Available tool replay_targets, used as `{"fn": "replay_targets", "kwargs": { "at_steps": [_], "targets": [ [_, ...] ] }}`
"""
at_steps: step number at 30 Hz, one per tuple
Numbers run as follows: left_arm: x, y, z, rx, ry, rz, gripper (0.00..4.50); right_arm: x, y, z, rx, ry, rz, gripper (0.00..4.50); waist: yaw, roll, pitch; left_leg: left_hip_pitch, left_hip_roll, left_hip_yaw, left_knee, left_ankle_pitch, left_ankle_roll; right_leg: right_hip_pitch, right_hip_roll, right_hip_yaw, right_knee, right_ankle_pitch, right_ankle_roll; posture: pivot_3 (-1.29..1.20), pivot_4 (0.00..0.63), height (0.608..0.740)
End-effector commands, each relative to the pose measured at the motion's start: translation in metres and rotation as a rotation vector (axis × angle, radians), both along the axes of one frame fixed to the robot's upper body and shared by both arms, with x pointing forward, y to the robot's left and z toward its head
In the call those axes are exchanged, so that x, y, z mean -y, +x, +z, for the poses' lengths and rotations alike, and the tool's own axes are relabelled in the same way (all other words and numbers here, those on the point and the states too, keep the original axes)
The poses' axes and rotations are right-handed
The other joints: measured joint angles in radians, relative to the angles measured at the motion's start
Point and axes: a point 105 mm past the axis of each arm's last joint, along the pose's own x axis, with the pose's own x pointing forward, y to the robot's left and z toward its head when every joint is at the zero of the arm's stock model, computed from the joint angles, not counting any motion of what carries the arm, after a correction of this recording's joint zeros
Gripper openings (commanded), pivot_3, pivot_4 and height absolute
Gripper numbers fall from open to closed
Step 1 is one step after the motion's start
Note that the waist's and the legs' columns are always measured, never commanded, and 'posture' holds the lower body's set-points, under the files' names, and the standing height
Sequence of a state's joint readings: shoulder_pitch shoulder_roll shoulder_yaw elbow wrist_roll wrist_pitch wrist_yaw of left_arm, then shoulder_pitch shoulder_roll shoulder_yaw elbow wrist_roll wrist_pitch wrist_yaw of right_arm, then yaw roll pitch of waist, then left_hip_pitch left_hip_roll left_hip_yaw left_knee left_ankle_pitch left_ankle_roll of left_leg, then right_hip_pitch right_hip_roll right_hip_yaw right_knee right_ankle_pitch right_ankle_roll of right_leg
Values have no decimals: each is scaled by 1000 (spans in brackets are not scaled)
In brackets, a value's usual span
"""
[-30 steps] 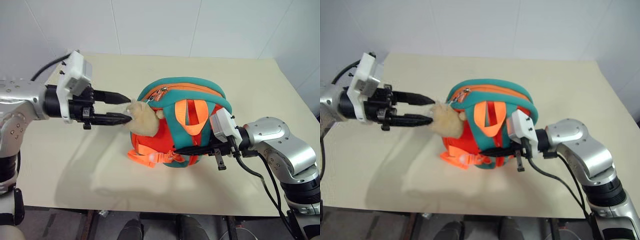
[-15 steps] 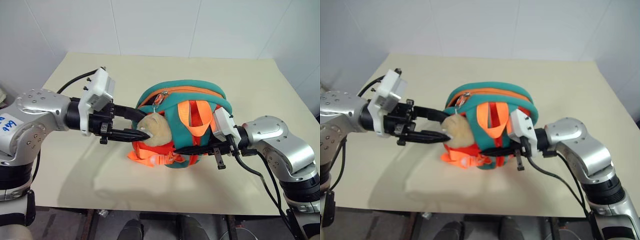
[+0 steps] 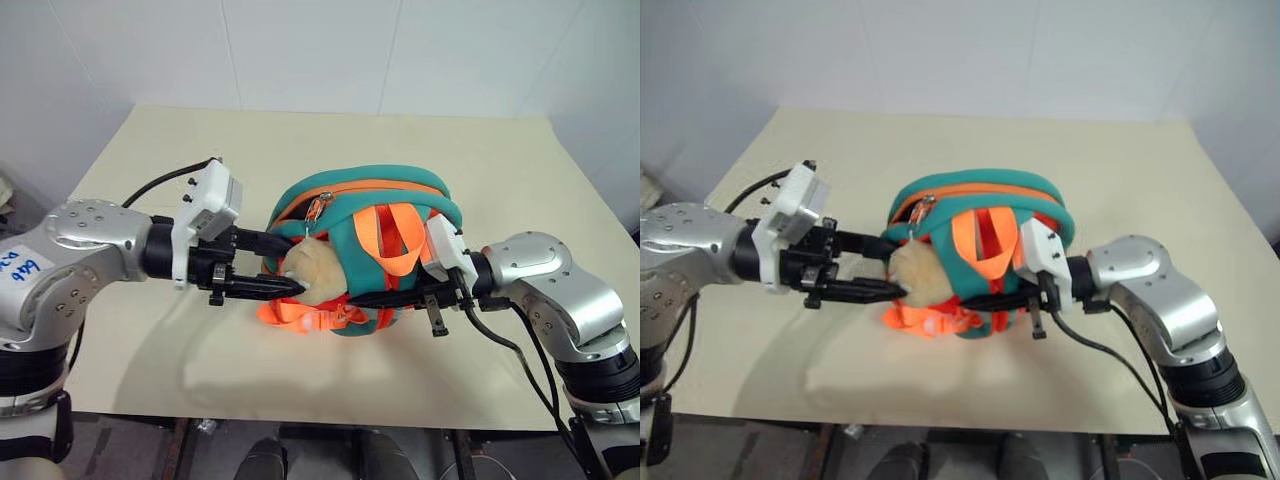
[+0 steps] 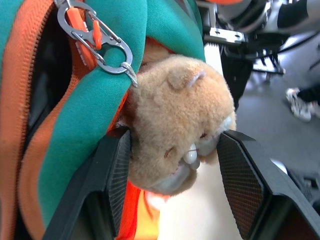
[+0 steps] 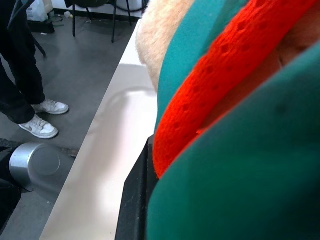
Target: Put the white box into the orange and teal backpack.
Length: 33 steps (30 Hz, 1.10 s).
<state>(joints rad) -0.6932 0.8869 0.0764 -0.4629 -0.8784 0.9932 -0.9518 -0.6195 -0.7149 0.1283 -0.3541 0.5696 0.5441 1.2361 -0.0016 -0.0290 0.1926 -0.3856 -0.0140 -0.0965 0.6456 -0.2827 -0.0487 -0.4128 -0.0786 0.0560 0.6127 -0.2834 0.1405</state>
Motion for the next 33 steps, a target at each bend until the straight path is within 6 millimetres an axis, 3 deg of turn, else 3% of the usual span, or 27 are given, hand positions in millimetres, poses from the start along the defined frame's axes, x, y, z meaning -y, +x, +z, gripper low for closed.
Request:
{"fn": "replay_targets", "kwargs": {
  "at_steps": [1, 6, 9, 14, 17, 28, 31, 33],
  "targets": [
    [9, -6, 1, 3, -31, -31, 2744, -4, -2, 11, 60, 14, 32, 535, -1, 0, 0, 0, 0, 0, 0, 0, 0, 0, 0, 0, 0, 0, 0, 0, 150, 740],
    [18, -4, -2, -13, -59, -34, 2744, -4, -1, 11, 64, 14, 35, 535, -1, 0, 0, 0, 0, 0, 0, 0, 0, 0, 0, 0, 0, 0, 0, 0, 150, 740],
    [22, 1, -3, -24, -63, -8, 2222, -4, -1, 12, 67, 14, 35, 535, 0, 0, 0, 0, 0, 0, 0, 0, 0, 0, 0, 0, -1, 0, 0, 0, 150, 740],
    [28, 0, -1, -23, -52, -34, 756, -5, 0, 12, 71, 16, 34, 535, -1, 0, 0, 0, 0, 0, 0, 0, 0, 0, 0, 0, 0, 0, 0, 0, 150, 740],
    [23, -3, 4, -5, -31, -41, 180, -5, -1, 12, 71, 17, 33, 535, -1, 0, 0, 0, 0, 0, 0, 0, 0, 0, 0, 0, 0, 0, 0, 0, 150, 740],
    [-17, -5, 45, 175, 72, -36, 158, 0, -3, 6, 56, 4, 21, 535, -3, 0, 0, 0, 0, 0, -2, 0, 0, -1, 0, 0, -2, 0, 0, 0, 150, 740],
    [-28, 1, 49, 205, 111, -6, 158, 1, -3, 4, 52, 1, 17, 535, -4, 1, 0, 0, 0, 1, -3, 0, 0, -1, 0, 0, -2, 0, 0, 0, 150, 740],
    [-45, 10, 52, 238, 167, 52, 158, 2, -3, 2, 49, -4, 15, 535, -5, 1, 0, 0, 0, 1, -3, 0, 0, -1, 0, 0, -2, 0, 0, 0, 150, 740]
  ]
}}
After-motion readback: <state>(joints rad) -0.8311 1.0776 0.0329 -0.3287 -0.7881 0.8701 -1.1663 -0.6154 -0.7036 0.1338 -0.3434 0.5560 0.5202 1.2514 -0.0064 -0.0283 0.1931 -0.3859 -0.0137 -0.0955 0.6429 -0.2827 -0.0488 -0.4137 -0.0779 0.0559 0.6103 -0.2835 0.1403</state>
